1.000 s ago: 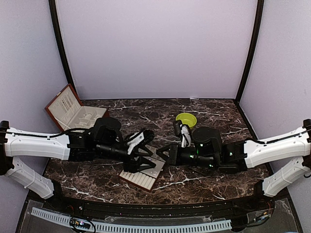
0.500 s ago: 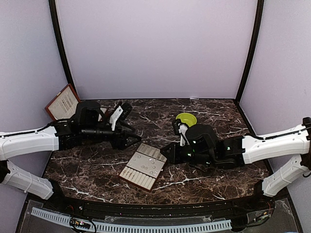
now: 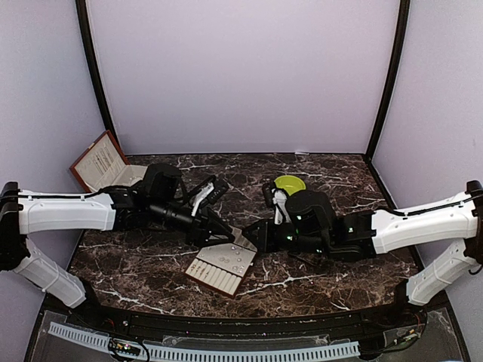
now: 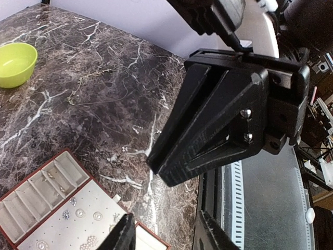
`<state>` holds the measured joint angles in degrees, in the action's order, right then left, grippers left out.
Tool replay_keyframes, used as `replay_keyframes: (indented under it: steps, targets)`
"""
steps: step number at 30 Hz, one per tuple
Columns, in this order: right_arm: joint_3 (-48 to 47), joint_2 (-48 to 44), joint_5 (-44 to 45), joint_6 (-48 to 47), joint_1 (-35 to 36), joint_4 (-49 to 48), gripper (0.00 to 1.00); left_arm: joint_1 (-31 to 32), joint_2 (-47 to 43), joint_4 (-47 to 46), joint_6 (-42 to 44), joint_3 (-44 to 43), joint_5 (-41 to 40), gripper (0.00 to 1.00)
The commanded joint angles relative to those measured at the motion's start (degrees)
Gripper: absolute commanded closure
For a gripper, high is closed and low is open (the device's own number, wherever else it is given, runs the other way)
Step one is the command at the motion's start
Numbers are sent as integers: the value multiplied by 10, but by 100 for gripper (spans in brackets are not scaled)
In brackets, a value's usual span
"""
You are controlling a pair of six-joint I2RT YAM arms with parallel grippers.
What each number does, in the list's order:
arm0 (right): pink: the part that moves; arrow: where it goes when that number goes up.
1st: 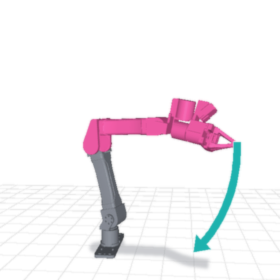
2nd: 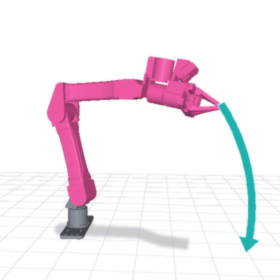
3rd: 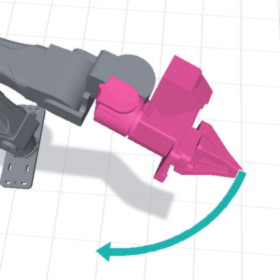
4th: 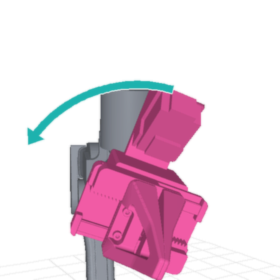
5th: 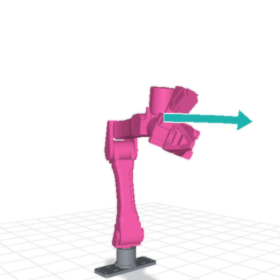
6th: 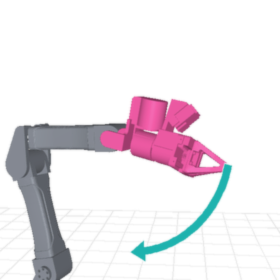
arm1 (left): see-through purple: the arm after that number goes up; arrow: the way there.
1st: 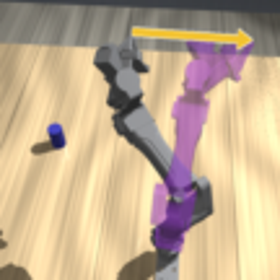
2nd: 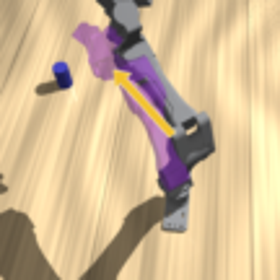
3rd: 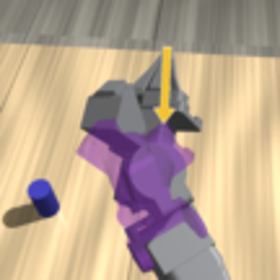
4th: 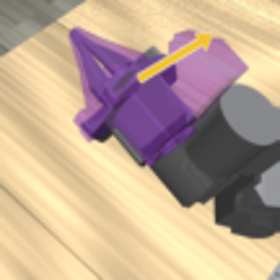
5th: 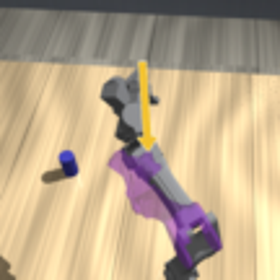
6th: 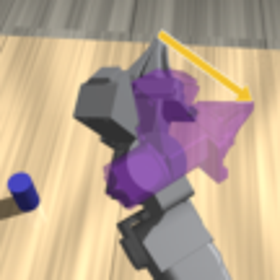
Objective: Organize the mixed jewelry
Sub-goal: Pass from the right arm to the left
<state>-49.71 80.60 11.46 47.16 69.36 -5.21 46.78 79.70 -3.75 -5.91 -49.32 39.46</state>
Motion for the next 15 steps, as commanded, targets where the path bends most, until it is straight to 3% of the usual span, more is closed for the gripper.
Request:
replay_keyframes:
  steps: [1, 15]
  targets:
    - [-24, 8, -14, -6, -2, -37, 89, 15, 16, 16, 2, -22, 24, 61]
    - [-32, 18, -37, -10, -2, -53, 89, 22, 27, 1, -8, -22, 26, 72]
